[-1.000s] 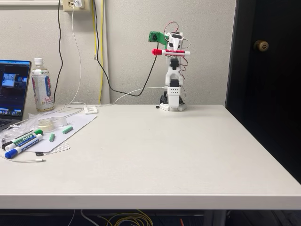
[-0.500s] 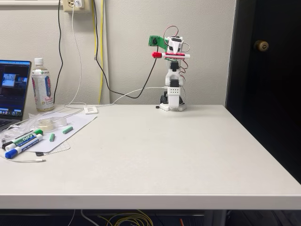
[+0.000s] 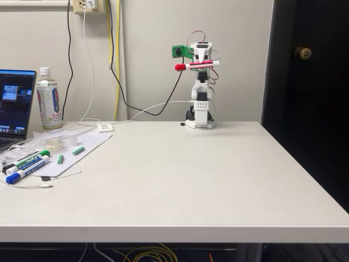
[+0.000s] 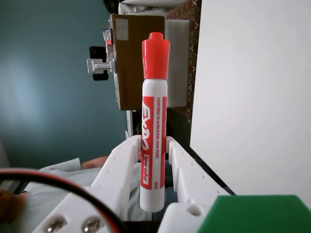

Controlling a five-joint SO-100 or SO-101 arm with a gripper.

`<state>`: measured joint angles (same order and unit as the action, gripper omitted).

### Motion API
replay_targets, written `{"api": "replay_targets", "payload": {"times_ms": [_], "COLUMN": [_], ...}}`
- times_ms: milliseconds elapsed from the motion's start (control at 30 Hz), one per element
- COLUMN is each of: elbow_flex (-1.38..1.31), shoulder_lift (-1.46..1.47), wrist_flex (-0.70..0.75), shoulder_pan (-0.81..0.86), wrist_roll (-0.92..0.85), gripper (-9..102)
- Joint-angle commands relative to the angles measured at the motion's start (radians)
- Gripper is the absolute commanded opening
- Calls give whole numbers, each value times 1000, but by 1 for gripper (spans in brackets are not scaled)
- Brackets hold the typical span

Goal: Pick up the red marker.

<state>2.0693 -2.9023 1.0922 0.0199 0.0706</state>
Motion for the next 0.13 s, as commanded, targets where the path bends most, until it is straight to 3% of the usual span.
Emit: {"api": "replay_targets", "payload": {"times_ms": [0, 100], "elbow_flex": [-5, -5], "shoulder_lift": [-8, -9], "wrist_flex": [-8, -8], "shoulder_pan": [2, 0], "wrist_roll": [15, 18], "gripper": [0, 0]}}
